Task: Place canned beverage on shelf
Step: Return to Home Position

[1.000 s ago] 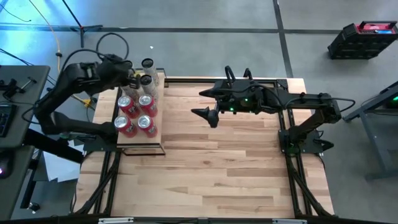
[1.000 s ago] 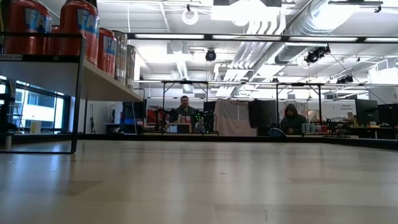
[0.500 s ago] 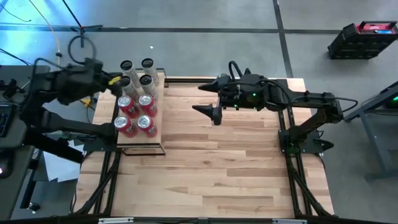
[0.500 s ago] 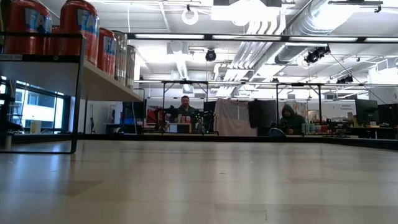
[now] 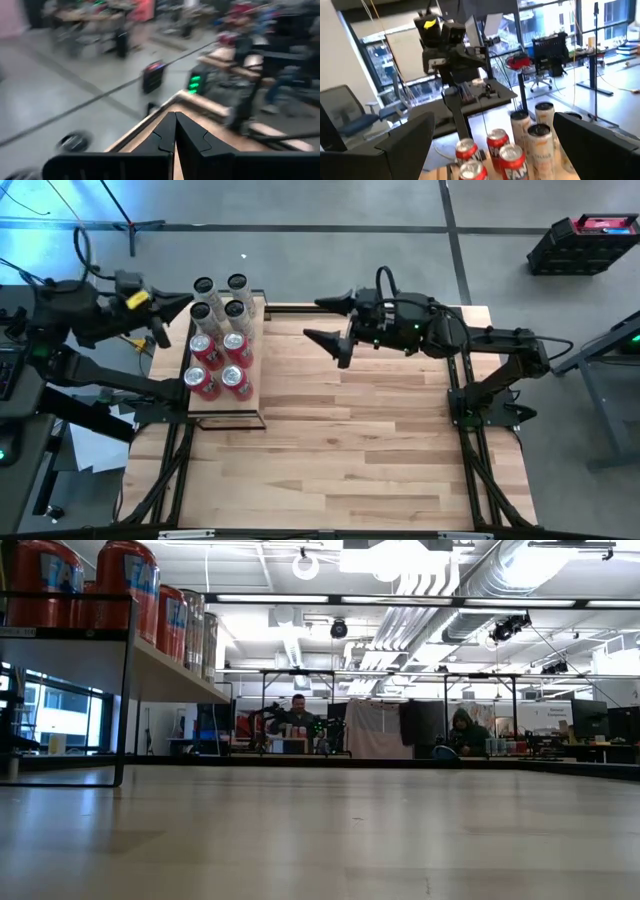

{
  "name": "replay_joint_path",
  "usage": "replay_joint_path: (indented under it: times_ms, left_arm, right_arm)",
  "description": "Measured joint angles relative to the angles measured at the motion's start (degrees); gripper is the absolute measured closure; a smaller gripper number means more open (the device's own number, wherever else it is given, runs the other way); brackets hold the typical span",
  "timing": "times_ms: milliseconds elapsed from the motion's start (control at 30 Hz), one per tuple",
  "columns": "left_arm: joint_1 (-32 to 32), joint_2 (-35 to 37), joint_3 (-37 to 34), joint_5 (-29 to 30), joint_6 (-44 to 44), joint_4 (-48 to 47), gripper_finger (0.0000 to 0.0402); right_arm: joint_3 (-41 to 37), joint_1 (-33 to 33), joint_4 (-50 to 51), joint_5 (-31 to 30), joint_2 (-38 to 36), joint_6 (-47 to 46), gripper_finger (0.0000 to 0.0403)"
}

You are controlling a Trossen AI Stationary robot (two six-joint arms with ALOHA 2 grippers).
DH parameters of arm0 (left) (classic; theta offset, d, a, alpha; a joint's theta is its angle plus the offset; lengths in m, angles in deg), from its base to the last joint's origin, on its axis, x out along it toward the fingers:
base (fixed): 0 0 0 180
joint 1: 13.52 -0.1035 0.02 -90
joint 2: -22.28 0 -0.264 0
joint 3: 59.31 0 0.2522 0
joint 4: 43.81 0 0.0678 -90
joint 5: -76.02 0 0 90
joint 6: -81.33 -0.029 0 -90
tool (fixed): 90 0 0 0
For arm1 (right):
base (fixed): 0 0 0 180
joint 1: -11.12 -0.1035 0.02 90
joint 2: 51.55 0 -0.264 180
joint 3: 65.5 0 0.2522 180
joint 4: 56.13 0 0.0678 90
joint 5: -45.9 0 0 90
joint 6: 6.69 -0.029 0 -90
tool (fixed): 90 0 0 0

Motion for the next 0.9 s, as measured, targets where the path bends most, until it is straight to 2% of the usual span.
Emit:
replay_joint_path:
  times_ms: [133, 300, 400, 500, 633, 800, 900]
  left_arm:
    - [0.58, 2.2, -5.27, -11.09, -7.03, 12.94, 0.0401]
    - [0.58, 5.4, -14.06, -27.59, -11.4, 28.84, 0.0401]
    - [0.58, 7.21, -17.88, -35.09, -11.44, 33.97, 0.0401]
    - [0.58, 8.7, -20.07, -39.9, -11.47, 35.71, 0.0401]
    - [0.58, 10.07, -20.85, -40.46, -13.49, 34.85, 0.0401]
    - [0.58, 10.48, -20.94, -33.82, -17.67, 34.46, 0.0401]
    - [0.56, 10.51, -20.94, -32.13, -11.59, 34.76, 0.0401]
  right_arm:
    - [0.0, -0.01, -2.69, 0.0, -0.02, -0.03, 0.0011]
    - [0.0, -0.01, -5.3, 0.02, -0.04, -5.17, 0.0011]
    - [0.0, -0.01, -5.12, 0.02, -0.04, -6.44, 0.0011]
    - [0.0, 0.28, -5.37, -1.38, -0.03, -4.44, 0.0011]
    - [0.0, 0.44, -6.98, -5.38, -0.04, -4.56, 0.0011]
    - [0.0, 0.47, -4.85, -18.25, -0.04, -2.02, 0.0011]
    - [0.0, 0.43, -4.12, -23.24, -0.02, -0.9, 0.0011]
